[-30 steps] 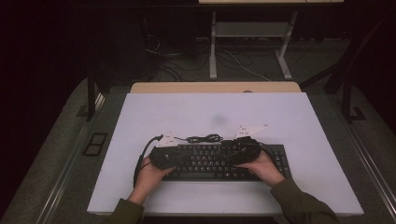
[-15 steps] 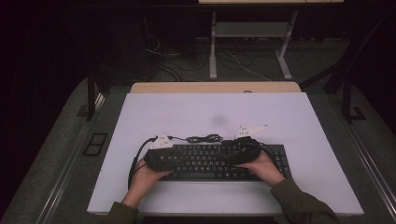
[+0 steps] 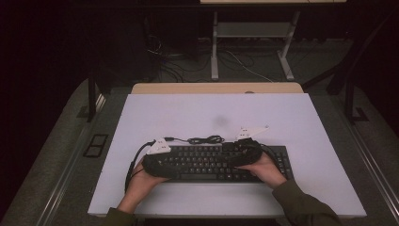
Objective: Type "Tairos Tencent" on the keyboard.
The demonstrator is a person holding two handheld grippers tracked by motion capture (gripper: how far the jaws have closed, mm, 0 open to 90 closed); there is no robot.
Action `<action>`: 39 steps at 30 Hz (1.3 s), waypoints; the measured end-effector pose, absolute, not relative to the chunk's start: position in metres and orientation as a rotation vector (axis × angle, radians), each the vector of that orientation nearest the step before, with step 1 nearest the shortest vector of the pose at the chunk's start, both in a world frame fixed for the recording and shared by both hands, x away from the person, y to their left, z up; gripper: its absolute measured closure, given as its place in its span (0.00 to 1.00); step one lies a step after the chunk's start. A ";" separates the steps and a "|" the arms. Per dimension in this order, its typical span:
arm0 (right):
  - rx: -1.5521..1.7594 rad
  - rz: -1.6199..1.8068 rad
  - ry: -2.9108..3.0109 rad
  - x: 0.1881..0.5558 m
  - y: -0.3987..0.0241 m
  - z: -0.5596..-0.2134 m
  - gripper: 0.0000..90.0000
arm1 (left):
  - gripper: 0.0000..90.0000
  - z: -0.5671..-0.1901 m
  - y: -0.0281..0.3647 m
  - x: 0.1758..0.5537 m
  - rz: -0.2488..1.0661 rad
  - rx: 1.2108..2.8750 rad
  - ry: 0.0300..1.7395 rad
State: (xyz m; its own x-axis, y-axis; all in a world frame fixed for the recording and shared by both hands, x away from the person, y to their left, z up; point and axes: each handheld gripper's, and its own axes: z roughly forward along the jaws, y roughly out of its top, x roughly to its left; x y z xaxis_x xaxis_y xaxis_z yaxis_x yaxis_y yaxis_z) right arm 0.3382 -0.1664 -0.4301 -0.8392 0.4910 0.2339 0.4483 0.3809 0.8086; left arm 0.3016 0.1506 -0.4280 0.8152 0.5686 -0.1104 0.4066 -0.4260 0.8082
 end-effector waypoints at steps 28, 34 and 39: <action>0.842 1.427 2.615 0.333 -0.157 -0.429 0.83 | 0.00 -0.431 0.153 0.301 0.243 2.093 0.752; 0.841 1.385 2.627 0.333 -0.154 -0.429 0.96 | 0.00 -0.431 0.154 0.302 0.247 2.093 0.757; 0.838 1.354 2.648 0.334 -0.152 -0.431 0.99 | 0.00 -0.431 0.154 0.301 0.245 2.099 0.759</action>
